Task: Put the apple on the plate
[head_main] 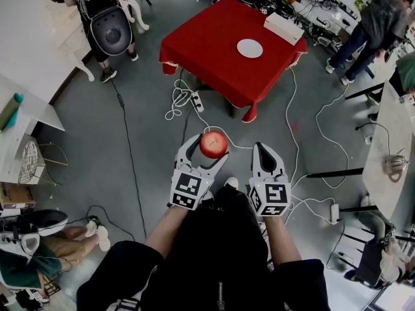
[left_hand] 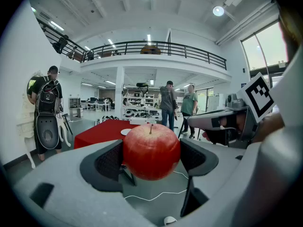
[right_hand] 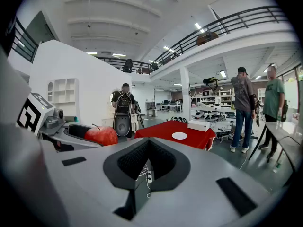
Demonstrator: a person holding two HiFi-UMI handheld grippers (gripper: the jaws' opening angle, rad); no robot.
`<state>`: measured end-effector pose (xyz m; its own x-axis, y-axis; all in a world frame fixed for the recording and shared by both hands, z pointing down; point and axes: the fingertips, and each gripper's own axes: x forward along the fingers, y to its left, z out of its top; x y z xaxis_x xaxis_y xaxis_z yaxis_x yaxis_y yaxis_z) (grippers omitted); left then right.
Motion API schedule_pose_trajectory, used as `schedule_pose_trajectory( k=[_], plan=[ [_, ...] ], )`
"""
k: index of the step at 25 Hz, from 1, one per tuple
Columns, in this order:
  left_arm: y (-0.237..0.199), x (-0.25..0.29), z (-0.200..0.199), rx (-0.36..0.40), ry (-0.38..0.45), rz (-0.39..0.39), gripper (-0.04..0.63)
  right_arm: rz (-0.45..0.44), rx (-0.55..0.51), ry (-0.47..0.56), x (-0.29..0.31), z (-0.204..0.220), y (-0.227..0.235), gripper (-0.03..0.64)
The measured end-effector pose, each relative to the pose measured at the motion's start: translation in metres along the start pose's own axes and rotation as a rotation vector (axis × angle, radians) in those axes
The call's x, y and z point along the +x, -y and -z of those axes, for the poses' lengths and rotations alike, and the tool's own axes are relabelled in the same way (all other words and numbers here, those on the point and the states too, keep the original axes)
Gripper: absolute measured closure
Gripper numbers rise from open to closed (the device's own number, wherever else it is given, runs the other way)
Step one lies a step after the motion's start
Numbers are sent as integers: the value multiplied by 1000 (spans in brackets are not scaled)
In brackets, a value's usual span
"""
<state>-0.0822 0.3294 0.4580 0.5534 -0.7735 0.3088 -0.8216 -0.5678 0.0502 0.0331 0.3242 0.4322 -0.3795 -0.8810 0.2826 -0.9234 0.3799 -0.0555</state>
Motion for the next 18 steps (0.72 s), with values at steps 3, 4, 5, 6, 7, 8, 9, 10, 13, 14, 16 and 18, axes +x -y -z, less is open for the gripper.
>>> schedule_pose_trajectory(
  k=[3, 4, 5, 6, 7, 8, 9, 10, 13, 14, 16, 18],
  plan=[
    [2, 5, 1, -5, -4, -4, 215, -4, 5, -1, 1, 0, 5, 610],
    [3, 6, -1, -5, 0, -3, 215, -10, 9, 4, 0, 0, 6, 609],
    [3, 8, -2, -6, 5, -2, 215, -17, 13, 11, 0, -1, 6, 609],
    [4, 9, -2, -5, 6, -1, 215, -23, 15, 18, 0, -2, 6, 609],
    [3, 11, -2, -3, 4, 0, 215, -26, 15, 23, 0, -3, 6, 609],
    [3, 12, -2, -2, 2, 3, 215, -27, 13, 25, 0, -3, 6, 609],
    [2, 13, -2, -2, 0, 5, 215, -26, 13, 25, 1, -3, 6, 609],
    [2, 15, -2, -4, -4, 7, 215, -25, 13, 23, 1, -3, 6, 609],
    [1, 21, 2, -8, -13, 13, 215, -22, 17, 16, 5, 0, 9, 609],
    [1, 24, 1, -8, -12, 16, 215, -22, 19, 14, 7, 0, 11, 609],
    [1, 30, -2, -4, -12, 22, 215, -23, 24, 12, 10, 0, 14, 609],
    [0, 37, -5, -6, -11, 23, 215, -26, 28, 11, 16, 0, 18, 609]
  ],
)
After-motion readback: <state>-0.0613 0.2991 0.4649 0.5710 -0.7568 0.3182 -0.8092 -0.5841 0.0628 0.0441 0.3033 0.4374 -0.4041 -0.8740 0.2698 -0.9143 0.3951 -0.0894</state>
